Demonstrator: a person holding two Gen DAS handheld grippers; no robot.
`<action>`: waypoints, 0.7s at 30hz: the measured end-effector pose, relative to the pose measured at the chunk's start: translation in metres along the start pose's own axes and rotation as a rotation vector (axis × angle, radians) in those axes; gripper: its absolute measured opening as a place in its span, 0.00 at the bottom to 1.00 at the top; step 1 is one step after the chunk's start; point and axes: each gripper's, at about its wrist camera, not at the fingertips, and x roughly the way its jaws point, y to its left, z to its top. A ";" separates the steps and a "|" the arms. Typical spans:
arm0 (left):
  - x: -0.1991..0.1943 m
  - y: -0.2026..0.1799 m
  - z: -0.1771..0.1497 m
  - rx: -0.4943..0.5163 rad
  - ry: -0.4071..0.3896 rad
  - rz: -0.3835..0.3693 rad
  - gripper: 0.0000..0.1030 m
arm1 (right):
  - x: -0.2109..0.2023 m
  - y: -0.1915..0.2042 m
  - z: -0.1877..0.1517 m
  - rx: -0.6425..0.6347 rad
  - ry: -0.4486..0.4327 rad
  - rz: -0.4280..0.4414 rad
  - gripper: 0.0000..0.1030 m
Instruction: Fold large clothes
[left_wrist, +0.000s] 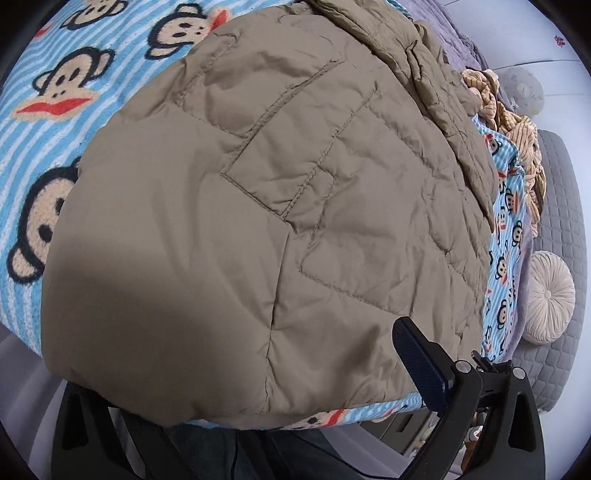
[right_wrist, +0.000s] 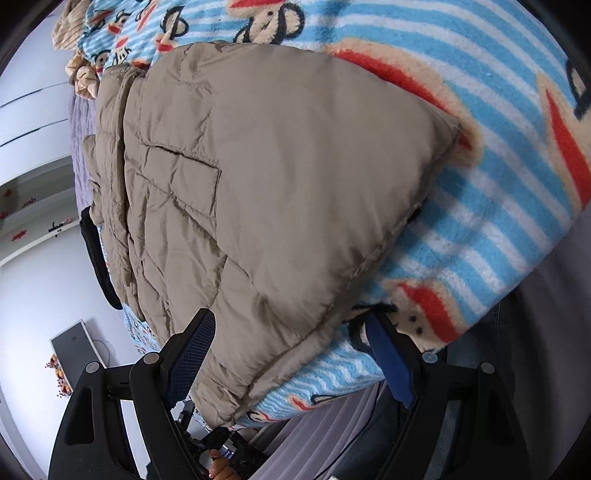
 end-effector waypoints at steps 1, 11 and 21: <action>0.001 -0.001 0.001 0.005 -0.003 0.003 0.93 | 0.002 -0.001 0.001 0.015 -0.005 0.022 0.83; -0.020 -0.009 0.017 0.101 -0.019 -0.028 0.17 | 0.006 0.004 0.000 0.062 -0.068 0.130 0.19; -0.087 -0.049 0.039 0.258 -0.149 -0.091 0.17 | -0.023 0.045 -0.007 -0.057 -0.171 0.169 0.08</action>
